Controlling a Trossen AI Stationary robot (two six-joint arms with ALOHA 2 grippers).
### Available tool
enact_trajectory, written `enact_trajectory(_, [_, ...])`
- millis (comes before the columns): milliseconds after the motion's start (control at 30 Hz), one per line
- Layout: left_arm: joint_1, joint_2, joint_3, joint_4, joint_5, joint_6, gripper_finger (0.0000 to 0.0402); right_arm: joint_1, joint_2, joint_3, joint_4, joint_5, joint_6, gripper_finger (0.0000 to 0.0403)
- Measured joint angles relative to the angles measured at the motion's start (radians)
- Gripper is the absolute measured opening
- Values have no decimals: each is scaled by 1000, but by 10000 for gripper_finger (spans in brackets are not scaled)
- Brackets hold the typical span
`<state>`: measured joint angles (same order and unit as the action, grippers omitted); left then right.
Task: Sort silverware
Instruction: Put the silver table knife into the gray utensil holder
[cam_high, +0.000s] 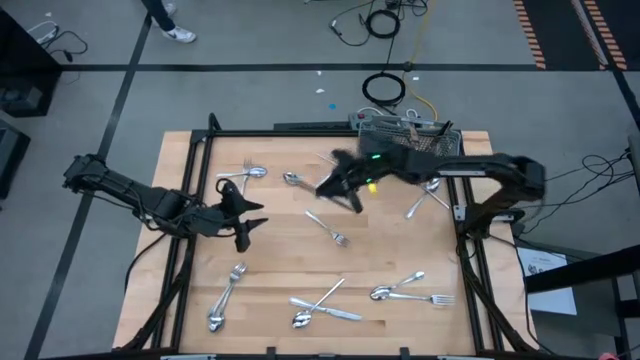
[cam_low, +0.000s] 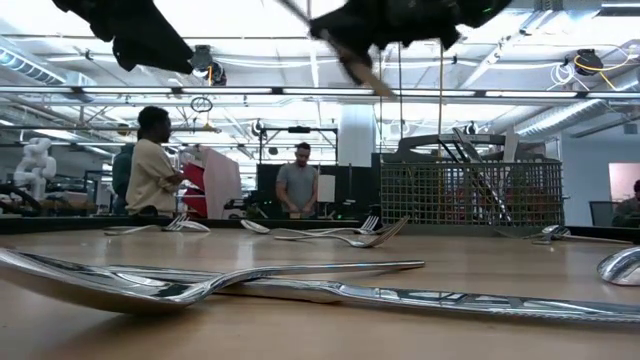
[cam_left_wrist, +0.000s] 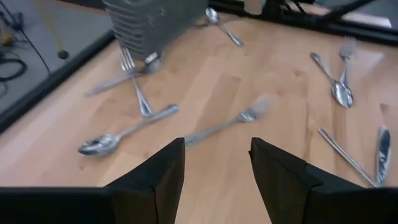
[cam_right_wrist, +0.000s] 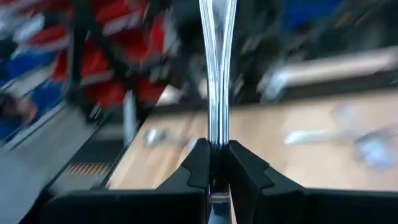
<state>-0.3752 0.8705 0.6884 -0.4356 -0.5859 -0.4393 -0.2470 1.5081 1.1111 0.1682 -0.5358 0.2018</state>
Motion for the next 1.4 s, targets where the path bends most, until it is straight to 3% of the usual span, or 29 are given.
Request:
enact_trajectory(100, [4,-8,0,0,-47,3,192,-18,-115,-78,139,124,59,21])
enact_trajectory(233, [20,-9,0,9,-70,8,192,-30,-221,-234,475,277,176,21])
enact_trajectory(400, [29,-9,0,9,-70,7,192,-33,-246,-463,921,496,463,20])
enact_trajectory(533, [29,-9,0,8,-70,8,192,-13,-238,-562,1130,652,670,20])
enact_trajectory(900, [31,-9,0,9,-71,26,192,-9,-243,-585,1064,747,977,20])
enact_trajectory(1167, [31,-9,0,8,-72,-25,192,22,-277,-586,1070,1158,1063,20])
enact_trajectory(1267, [31,-9,0,9,-56,-27,192,16,-287,-610,1070,1231,1137,20])
enact_trajectory(1400, [31,-9,0,9,-43,-27,192,-2,-299,-673,1069,1243,1229,20])
